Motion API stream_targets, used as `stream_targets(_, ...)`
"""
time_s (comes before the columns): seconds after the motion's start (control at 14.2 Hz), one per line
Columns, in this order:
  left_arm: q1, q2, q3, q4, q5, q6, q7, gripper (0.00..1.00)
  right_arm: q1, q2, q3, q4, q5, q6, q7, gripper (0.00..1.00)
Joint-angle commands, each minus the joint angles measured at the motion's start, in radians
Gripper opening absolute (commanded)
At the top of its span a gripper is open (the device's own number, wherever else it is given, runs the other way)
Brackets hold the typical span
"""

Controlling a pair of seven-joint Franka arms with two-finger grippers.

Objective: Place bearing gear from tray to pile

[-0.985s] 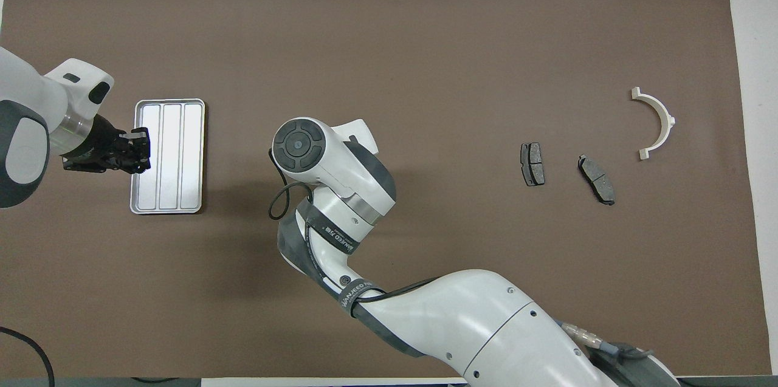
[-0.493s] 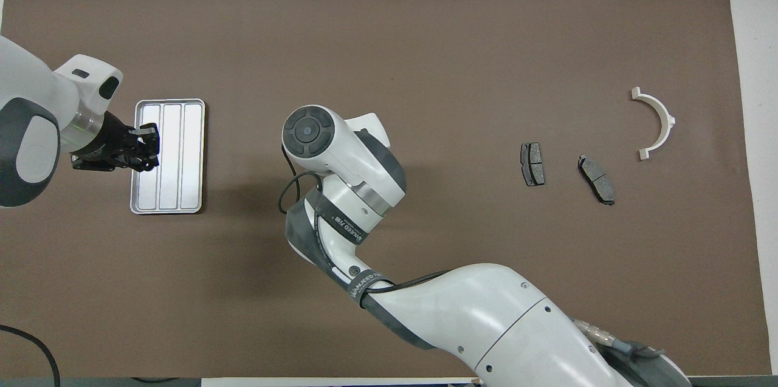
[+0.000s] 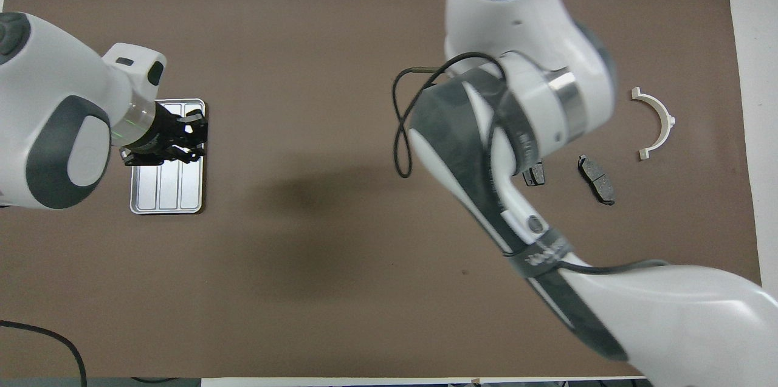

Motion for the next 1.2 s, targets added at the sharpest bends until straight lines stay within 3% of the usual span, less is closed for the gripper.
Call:
stream_targets(0.0,-0.16,0.029,0.011,0.015,-0.016,0.091,-0.199,0.0,-0.162,-0.051,0.012,-0.029,0.006,-0.029,-0.345,0.0)
stream_targets(0.21,-0.329,0.145,0.015,0.079,-0.018,0.147,-0.37,0.0,-0.309,-0.051,0.009,-0.061,-0.017,0.055,-0.602,0.0)
stream_targets(0.42,-0.408,0.314,0.015,0.192,-0.006,0.191,-0.445,0.0,-0.358,-0.047,0.009,-0.18,-0.04,0.187,-0.633,0.0)
stream_targets(0.7,-0.431,0.322,0.015,0.091,0.003,0.345,-0.476,0.0,-0.394,-0.039,0.008,-0.472,-0.054,0.579,-0.63,0.0)
stream_targets(0.99,-0.448,0.312,0.015,0.028,0.003,0.38,-0.476,0.0,-0.415,0.057,0.009,-0.48,-0.055,0.713,-0.63,0.0)
stream_targets(1.13,-0.451,0.312,0.015,0.006,0.005,0.394,-0.476,0.0,-0.414,0.065,0.009,-0.48,-0.055,0.724,-0.628,0.0)
